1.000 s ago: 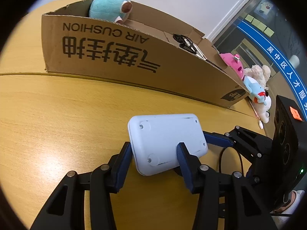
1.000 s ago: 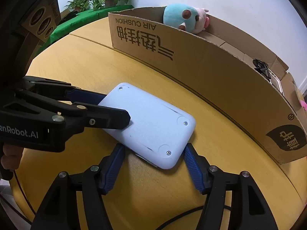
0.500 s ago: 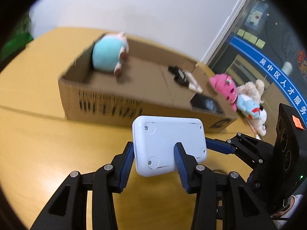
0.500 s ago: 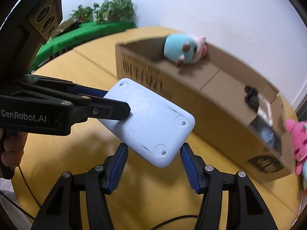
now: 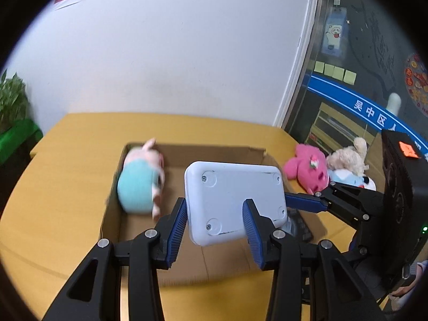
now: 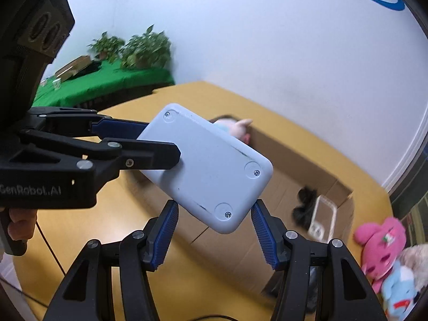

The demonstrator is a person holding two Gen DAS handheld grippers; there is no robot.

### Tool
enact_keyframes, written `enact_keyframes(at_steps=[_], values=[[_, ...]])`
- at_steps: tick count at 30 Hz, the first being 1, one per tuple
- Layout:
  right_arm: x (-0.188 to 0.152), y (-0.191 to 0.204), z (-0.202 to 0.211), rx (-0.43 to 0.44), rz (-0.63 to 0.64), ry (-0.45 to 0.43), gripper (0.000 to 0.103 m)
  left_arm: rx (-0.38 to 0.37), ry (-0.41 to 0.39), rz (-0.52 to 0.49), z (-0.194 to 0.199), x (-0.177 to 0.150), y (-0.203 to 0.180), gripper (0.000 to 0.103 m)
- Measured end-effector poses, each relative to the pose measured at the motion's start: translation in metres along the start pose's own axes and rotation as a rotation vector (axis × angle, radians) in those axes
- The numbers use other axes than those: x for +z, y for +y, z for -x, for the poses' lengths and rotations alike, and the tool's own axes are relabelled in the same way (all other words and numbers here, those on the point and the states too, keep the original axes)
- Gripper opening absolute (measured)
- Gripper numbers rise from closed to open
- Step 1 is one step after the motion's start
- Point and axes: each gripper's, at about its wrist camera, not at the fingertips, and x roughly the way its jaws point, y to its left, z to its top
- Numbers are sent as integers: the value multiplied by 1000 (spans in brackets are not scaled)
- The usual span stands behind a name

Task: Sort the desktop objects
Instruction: 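Carry the power bank over the cardboard box and lower it inside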

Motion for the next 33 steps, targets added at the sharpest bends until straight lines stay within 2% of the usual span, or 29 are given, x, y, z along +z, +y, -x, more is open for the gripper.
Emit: enact_keyframes(at_steps=[8, 14, 17, 23, 27, 33], values=[[47, -67, -51, -10, -57, 24, 55, -27, 37, -10, -69, 64, 3, 41], [54, -123, -120, 19, -119, 115, 55, -66, 178, 26, -158, 88, 22, 41], [50, -148, -160, 33, -136, 175, 55, -80, 263, 59, -209, 88, 33, 41], [38, -182, -237, 65, -152, 295, 55, -89, 404, 147, -284, 80, 59, 41], [24, -193, -278, 116, -189, 356, 55, -61, 470, 179, -317, 71, 69, 41], [8, -197, -316, 119, -200, 441, 55, -33, 548, 206, -349, 56, 69, 42]])
